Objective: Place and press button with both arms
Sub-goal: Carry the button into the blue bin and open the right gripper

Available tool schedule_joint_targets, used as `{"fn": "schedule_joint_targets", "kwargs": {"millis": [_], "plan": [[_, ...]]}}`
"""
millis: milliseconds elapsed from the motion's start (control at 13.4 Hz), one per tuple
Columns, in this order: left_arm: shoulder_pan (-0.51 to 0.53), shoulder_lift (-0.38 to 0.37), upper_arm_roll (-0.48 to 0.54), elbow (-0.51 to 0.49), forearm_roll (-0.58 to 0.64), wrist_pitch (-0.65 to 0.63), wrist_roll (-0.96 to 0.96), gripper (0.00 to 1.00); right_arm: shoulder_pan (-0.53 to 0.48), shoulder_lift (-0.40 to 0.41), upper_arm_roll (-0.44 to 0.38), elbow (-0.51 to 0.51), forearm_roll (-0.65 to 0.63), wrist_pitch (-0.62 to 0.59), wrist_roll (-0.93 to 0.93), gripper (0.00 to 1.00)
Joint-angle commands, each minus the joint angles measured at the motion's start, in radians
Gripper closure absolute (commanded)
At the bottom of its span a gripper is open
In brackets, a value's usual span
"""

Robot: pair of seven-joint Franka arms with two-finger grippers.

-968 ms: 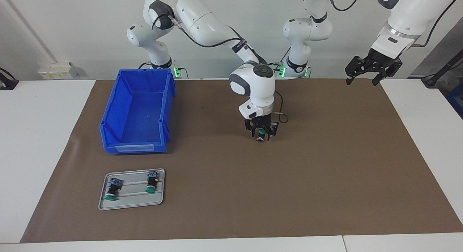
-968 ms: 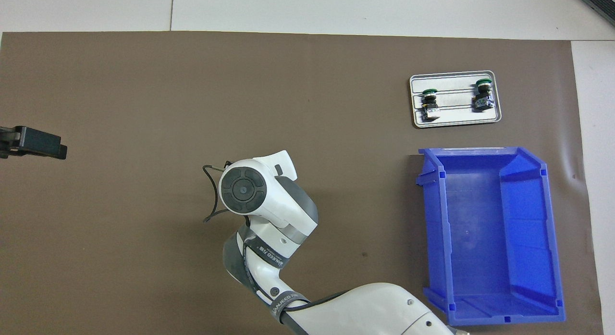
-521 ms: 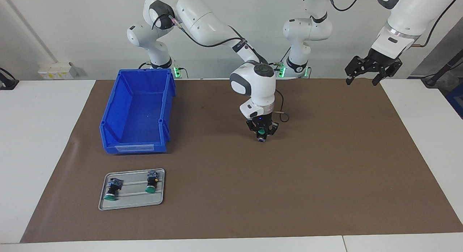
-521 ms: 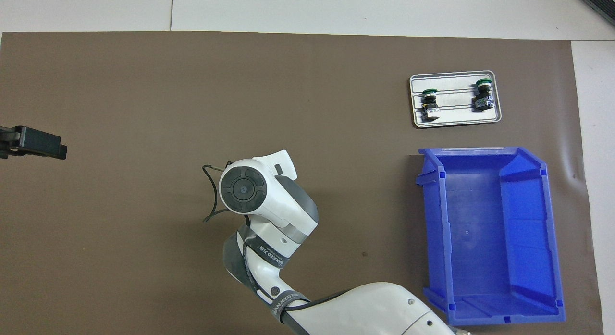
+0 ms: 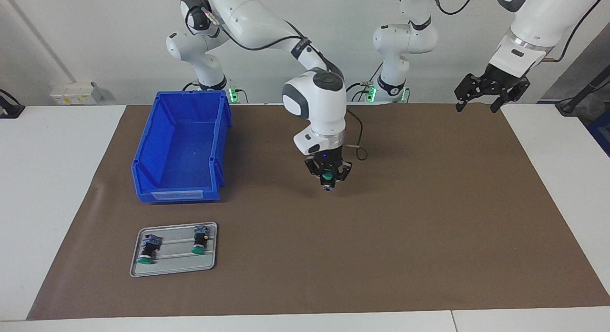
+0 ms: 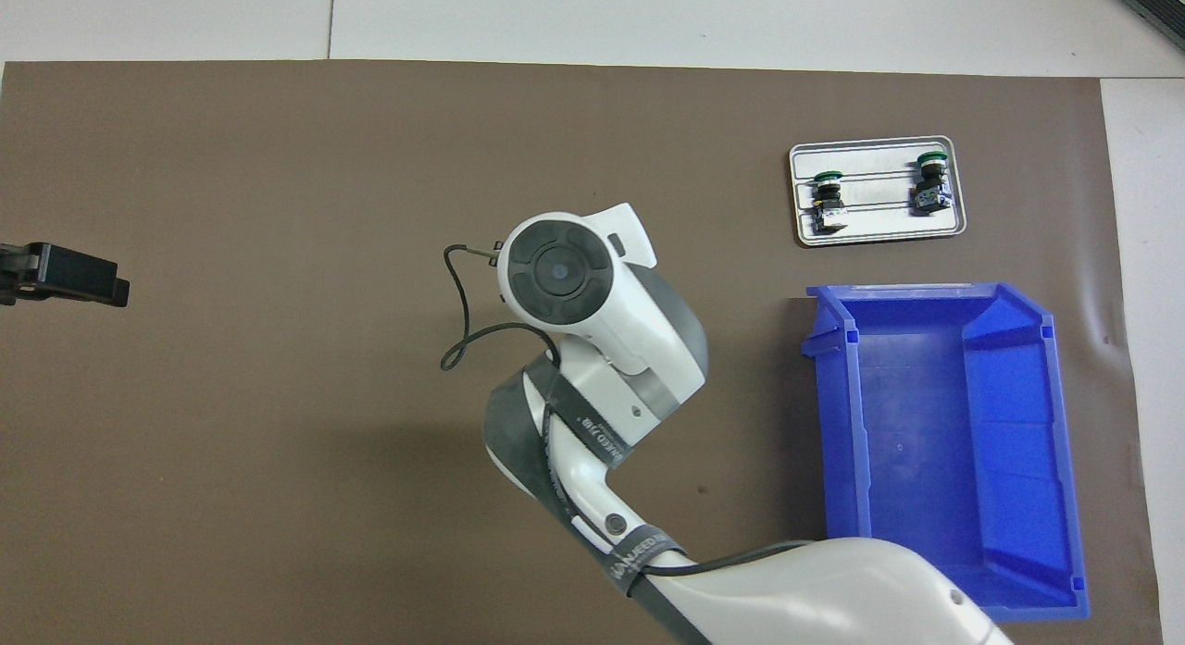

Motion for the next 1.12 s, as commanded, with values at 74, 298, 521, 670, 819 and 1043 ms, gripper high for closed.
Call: {"fn": "schedule_joint_targets", "kwargs": {"millis": [74, 298, 521, 670, 819, 1043], "plan": [[0.001, -0.03, -0.003, -0.035, 0.012, 0.013, -0.013, 0.0, -0.17, -0.172, 0.017, -0.04, 0.003, -0.198, -0.266, 1.0], [0.001, -0.03, -0.003, -0.035, 0.012, 0.013, -0.013, 0.0, -0.343, -0.325, 0.017, -0.141, 0.047, -0.319, -0.568, 1.0], [0.001, -0.03, -0.003, -0.035, 0.012, 0.013, -0.013, 0.0, -0.489, -0.479, 0.017, -0.365, 0.061, -0.306, -0.814, 1.0], [0.001, -0.03, -0.003, -0.035, 0.012, 0.013, -0.013, 0.0, -0.558, -0.559, 0.015, -0.538, 0.066, -0.202, -0.902, 1.0], [0.001, -0.03, -0.003, -0.035, 0.012, 0.013, -0.013, 0.0, -0.611, -0.645, 0.015, -0.736, 0.082, -0.044, -0.992, 1.0], [0.001, -0.03, -0.003, -0.035, 0.012, 0.013, -0.013, 0.0, -0.64, -0.689, 0.011, -0.925, 0.13, 0.113, -1.048, 1.0]]}}
